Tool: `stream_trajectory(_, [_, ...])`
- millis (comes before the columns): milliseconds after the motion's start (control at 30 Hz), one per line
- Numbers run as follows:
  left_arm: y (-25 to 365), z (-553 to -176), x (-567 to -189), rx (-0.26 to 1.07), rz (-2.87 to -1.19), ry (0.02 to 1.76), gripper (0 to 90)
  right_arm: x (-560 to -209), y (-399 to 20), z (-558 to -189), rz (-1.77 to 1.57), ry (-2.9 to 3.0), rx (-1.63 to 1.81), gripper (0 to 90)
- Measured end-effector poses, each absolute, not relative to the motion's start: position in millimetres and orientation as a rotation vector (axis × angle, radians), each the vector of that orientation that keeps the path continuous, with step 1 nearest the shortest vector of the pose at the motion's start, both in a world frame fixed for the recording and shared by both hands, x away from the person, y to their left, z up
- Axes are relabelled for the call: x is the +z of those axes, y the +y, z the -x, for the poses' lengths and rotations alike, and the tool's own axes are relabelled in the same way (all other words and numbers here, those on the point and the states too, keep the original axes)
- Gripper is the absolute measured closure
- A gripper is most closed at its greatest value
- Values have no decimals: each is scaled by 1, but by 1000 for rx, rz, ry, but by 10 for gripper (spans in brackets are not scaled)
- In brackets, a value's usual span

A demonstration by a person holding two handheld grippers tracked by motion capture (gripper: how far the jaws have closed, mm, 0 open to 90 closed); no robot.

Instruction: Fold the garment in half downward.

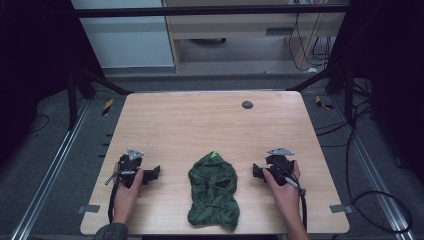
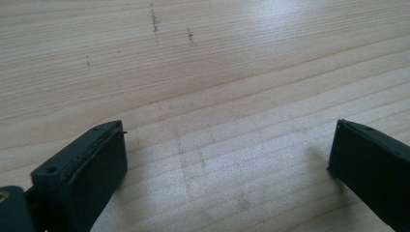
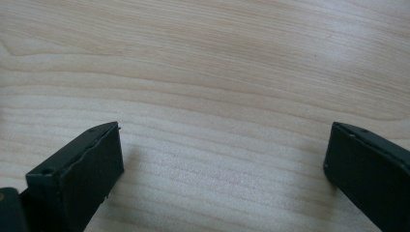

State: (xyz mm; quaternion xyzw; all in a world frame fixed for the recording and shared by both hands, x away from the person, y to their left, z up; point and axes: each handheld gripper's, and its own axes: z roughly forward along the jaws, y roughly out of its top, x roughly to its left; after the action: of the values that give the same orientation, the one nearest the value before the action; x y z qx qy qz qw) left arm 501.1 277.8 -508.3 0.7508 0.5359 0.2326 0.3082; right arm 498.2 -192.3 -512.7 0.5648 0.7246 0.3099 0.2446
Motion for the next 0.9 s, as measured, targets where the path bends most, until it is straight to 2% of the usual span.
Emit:
stream_trajectory(433, [274, -495, -508, 576, -2024, 1348, 5, -513, -194, -493, -1490, 2034, 873, 9])
stream_trajectory(500, [269, -492, -502, 534, -2031, 1314, 37, -512, -193, -492, -1490, 2034, 877, 35])
stream_trajectory(533, [262, -491, -493, 524, -2027, 1274, 38, -508, -193, -491, -1489, 2066, 873, 107])
stream_trajectory(700, [234, -493, -469, 494, -2129, 1124, 48, -490, -191, -490, -1410, 2151, 863, 134])
stream_trajectory(733, [220, -495, -461, 479, -2188, 1050, 56, -480, -190, -493, -1375, 2193, 873, 183])
stream_trajectory(767, [220, -495, -461, 479, -2188, 1050, 66, -480, -190, -493, -1375, 2193, 873, 183])
stream_trajectory(800, [211, -498, -455, 486, -2222, 1012, 76, -470, -187, -499, -1345, 2238, 899, 247])
stream_trajectory(833, [204, -501, -451, 487, -2236, 987, 76, -470, -187, -499, -1345, 2238, 899, 247])
stream_trajectory(867, [193, -507, -445, 482, -2253, 947, 99, -463, -182, -505, -1314, 2283, 933, 322])
stream_trajectory(900, [193, -507, -445, 482, -2253, 947, 122, -463, -182, -505, -1314, 2283, 933, 322])
